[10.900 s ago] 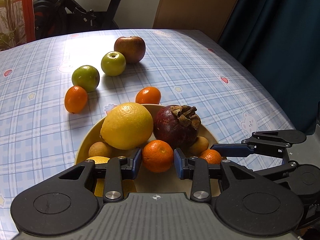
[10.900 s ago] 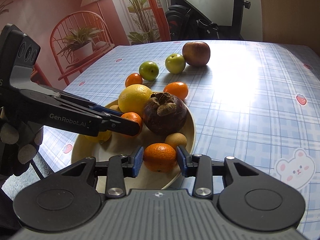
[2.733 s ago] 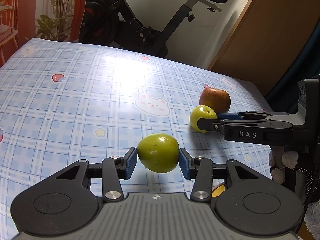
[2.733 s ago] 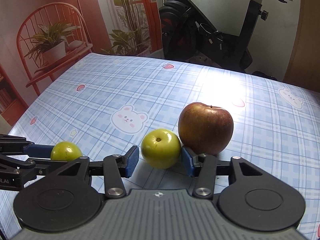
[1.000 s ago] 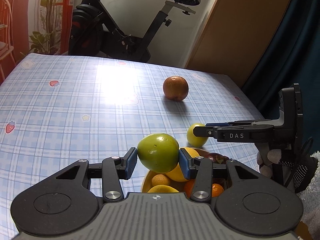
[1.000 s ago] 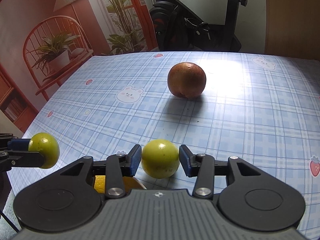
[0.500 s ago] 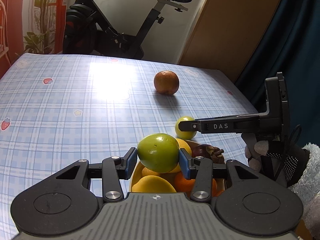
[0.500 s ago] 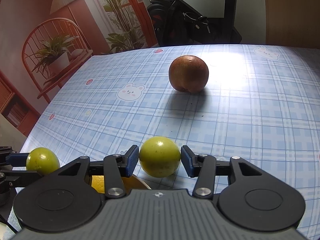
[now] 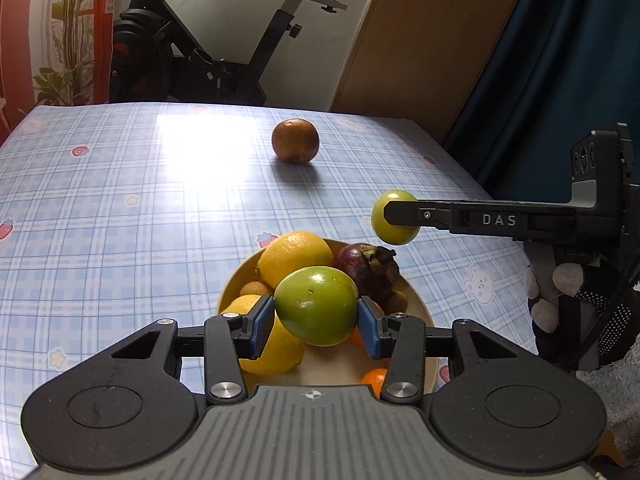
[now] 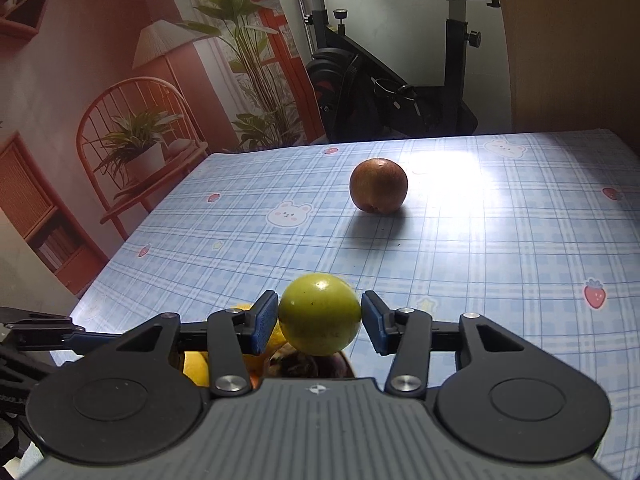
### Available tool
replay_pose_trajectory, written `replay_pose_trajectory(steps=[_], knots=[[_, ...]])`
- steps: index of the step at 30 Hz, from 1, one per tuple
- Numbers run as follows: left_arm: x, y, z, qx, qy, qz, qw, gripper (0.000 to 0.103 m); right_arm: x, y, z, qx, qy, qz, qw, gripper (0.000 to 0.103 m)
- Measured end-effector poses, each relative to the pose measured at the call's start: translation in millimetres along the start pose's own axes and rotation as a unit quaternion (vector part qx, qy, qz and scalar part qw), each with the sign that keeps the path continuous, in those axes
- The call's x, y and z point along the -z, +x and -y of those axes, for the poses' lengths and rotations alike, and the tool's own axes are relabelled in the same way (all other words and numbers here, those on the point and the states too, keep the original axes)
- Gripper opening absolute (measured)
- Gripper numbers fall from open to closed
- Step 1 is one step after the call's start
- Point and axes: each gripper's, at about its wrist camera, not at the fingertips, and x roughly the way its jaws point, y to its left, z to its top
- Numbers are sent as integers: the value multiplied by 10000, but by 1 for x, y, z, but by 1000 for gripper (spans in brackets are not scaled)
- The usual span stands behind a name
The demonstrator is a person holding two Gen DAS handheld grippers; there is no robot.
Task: Organize fruits
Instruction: 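Carry both green apples onto the plate and open both grippers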
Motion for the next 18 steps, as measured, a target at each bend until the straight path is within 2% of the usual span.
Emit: replay_pose_trajectory(steps=[7, 18], knots=[[12, 5, 28, -91, 516, -63, 9986, 48, 36, -35, -8, -22, 66, 22, 10000, 49], [13, 28, 33, -101, 585, -358, 9976, 48, 52, -28, -3, -120, 190, -216, 9995, 49]])
